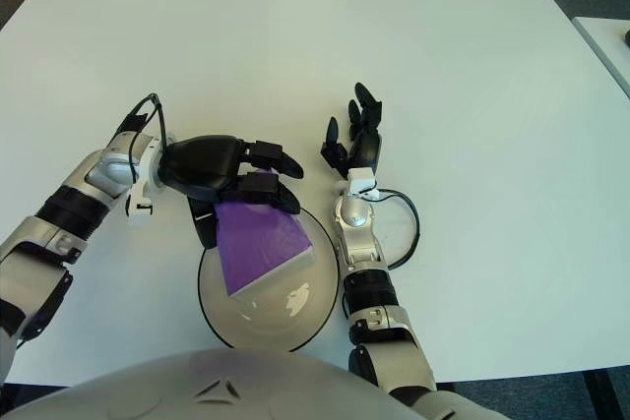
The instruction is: Put the tissue paper into the plate.
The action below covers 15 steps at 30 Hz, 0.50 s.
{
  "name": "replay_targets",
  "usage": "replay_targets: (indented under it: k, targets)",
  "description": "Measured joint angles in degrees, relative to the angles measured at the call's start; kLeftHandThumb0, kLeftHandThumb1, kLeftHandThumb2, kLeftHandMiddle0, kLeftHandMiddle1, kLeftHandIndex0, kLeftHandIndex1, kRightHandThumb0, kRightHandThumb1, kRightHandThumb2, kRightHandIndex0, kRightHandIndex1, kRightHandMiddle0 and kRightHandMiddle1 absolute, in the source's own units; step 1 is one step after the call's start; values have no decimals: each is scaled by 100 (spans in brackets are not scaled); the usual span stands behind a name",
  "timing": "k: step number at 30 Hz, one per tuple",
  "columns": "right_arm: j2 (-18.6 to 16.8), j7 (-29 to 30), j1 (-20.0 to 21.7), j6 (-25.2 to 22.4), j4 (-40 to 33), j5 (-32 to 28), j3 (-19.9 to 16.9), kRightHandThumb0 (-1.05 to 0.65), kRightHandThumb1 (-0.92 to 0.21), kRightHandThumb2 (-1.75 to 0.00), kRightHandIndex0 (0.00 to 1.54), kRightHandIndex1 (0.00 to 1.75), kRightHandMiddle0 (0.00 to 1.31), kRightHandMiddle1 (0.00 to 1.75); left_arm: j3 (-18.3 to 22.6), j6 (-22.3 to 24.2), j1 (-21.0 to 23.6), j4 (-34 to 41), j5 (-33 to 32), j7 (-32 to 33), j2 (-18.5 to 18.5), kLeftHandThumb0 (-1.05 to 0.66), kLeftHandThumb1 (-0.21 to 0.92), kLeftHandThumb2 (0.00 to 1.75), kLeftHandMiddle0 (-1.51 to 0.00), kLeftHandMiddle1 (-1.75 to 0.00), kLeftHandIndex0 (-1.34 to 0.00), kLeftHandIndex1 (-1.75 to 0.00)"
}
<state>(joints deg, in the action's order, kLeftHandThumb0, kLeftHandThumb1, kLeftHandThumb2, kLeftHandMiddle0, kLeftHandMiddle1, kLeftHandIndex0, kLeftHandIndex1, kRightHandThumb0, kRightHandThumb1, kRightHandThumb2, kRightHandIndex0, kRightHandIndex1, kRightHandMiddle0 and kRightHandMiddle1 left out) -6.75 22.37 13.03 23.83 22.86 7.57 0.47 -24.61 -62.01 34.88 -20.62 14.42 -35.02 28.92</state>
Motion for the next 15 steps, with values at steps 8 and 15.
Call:
replay_targets:
  k: [8,15]
  targets:
    - [-7,5,18,-91,-3,-8,-22,-72,-92,-71,29,0,0,63,90,12,-45,-1,1,92,-30,-74,92,83,-28,-39,0,-82]
    - [-10,88,45,-179,-4,-5,-30,-73,-92,-69,29,0,0,65,156,22,-64,-22,1,114,-33,-73,92,84,-30,-37,0,-82]
